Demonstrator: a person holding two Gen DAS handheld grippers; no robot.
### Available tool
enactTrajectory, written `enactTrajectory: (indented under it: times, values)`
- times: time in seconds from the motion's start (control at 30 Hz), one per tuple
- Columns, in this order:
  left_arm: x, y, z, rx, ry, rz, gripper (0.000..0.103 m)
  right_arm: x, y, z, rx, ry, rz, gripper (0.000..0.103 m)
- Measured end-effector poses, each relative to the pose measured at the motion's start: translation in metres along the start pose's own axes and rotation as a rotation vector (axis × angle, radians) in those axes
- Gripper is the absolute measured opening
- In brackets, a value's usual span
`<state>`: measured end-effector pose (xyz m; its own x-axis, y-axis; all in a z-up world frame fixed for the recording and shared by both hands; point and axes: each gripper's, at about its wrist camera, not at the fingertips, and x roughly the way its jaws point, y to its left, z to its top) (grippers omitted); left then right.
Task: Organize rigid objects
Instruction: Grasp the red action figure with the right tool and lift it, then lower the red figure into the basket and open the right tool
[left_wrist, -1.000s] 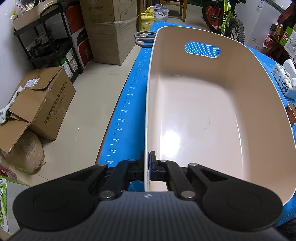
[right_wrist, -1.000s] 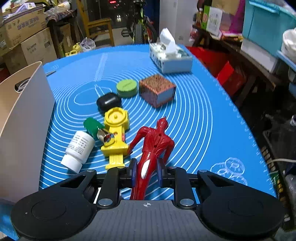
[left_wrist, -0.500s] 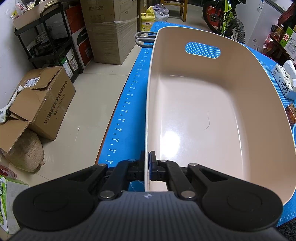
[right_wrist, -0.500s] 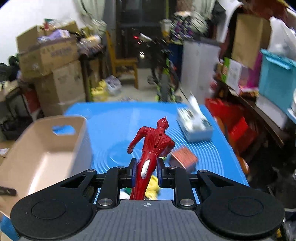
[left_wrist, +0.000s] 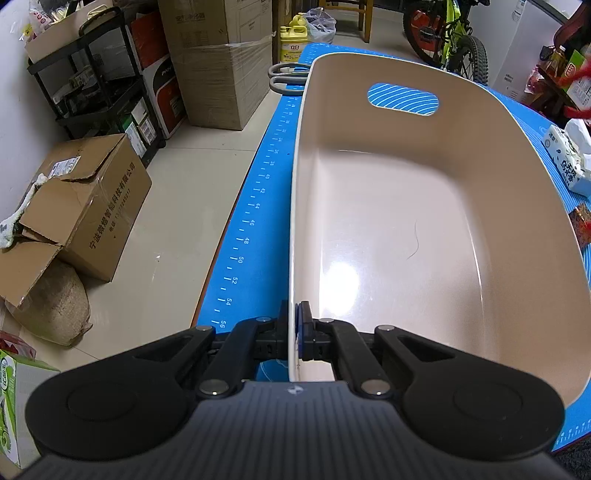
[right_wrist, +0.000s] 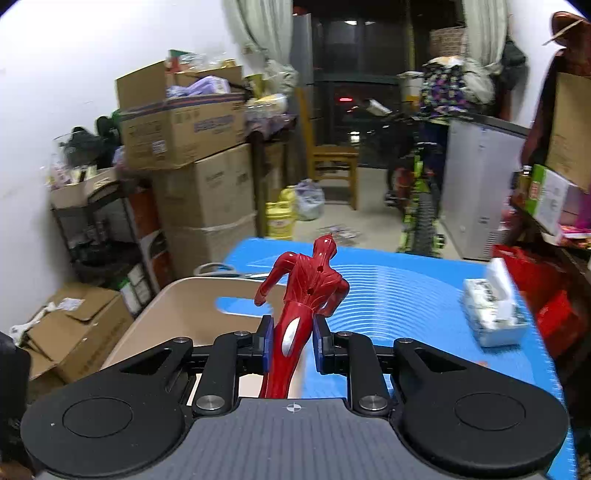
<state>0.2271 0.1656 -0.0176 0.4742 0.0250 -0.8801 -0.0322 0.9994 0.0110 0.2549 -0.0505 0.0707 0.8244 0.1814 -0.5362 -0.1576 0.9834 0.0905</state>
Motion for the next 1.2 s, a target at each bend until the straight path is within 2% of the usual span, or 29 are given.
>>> enactTrajectory:
  times: [0.3,0.6,1.0,1.07,1.2]
  values:
    - [0.0,-0.001,0.001,0.007,0.0,0.004,0.005,0.041,0.05,-0.012,-0.04,0.102,0.096,0.03]
    - [0.0,-0.002,0.001,0.009,0.0,0.006,0.005,0.078,0.067,-0.038,-0.046,0.271,0.138,0.03]
    - [0.0,-0.002,0.0,0.012,-0.001,0.007,0.005,0.112,0.076,-0.069,-0.09,0.495,0.113,0.031]
    - [0.0,-0.002,0.001,0.011,-0.003,0.008,0.005,0.113,0.076,-0.072,-0.091,0.51,0.108,0.031]
    - [-0.001,-0.001,0.001,0.009,-0.003,0.006,0.005,0.108,0.077,-0.069,-0.103,0.465,0.106,0.034]
